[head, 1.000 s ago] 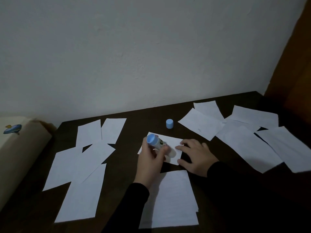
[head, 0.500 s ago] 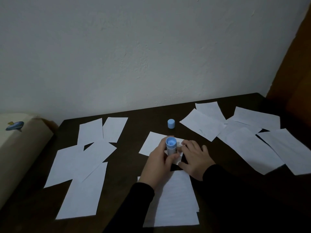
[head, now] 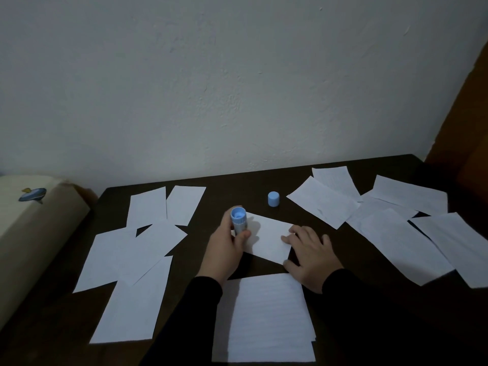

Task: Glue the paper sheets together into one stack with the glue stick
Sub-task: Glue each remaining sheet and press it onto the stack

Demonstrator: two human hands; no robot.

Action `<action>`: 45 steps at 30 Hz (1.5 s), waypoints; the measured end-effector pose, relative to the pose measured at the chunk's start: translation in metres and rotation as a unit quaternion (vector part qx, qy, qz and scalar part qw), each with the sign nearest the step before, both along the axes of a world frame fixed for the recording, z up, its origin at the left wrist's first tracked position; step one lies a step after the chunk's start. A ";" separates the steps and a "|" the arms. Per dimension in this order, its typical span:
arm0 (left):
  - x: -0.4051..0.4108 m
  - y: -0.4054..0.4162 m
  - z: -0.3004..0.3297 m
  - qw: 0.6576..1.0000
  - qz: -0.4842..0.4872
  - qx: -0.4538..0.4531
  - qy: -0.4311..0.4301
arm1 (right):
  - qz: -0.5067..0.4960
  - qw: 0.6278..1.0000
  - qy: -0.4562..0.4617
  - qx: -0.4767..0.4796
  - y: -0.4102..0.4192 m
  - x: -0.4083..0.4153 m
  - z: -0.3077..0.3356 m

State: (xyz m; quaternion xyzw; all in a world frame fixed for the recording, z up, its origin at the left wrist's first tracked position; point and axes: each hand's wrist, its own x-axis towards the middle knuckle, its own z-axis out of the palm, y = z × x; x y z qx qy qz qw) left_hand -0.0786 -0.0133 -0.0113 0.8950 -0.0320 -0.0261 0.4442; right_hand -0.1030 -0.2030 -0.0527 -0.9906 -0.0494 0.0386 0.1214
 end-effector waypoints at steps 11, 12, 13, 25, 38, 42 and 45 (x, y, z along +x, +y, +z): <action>0.006 0.016 -0.001 0.997 0.077 -0.023 -0.004 | 0.009 0.998 -0.040 0.043 -0.007 0.003 0.008; 0.006 0.017 -0.001 0.997 0.079 -0.023 -0.006 | 0.009 0.998 -0.048 0.045 -0.006 0.003 0.007; 0.005 0.017 -0.001 0.997 0.080 -0.021 -0.008 | 0.008 0.997 -0.058 0.049 -0.006 0.003 0.006; 0.008 0.021 0.004 0.862 0.319 -0.393 -0.002 | -0.005 0.994 -0.094 0.060 -0.005 0.007 -0.001; 0.000 0.009 0.005 0.932 0.194 -0.304 -0.025 | -0.026 0.999 0.009 -0.040 -0.005 0.014 0.009; 0.000 0.006 0.005 0.939 0.183 -0.291 -0.020 | -0.035 0.992 0.006 -0.120 0.013 0.005 0.014; -0.002 0.005 0.004 0.942 0.172 -0.289 -0.008 | -0.031 0.989 -0.007 -0.146 0.022 -0.001 0.018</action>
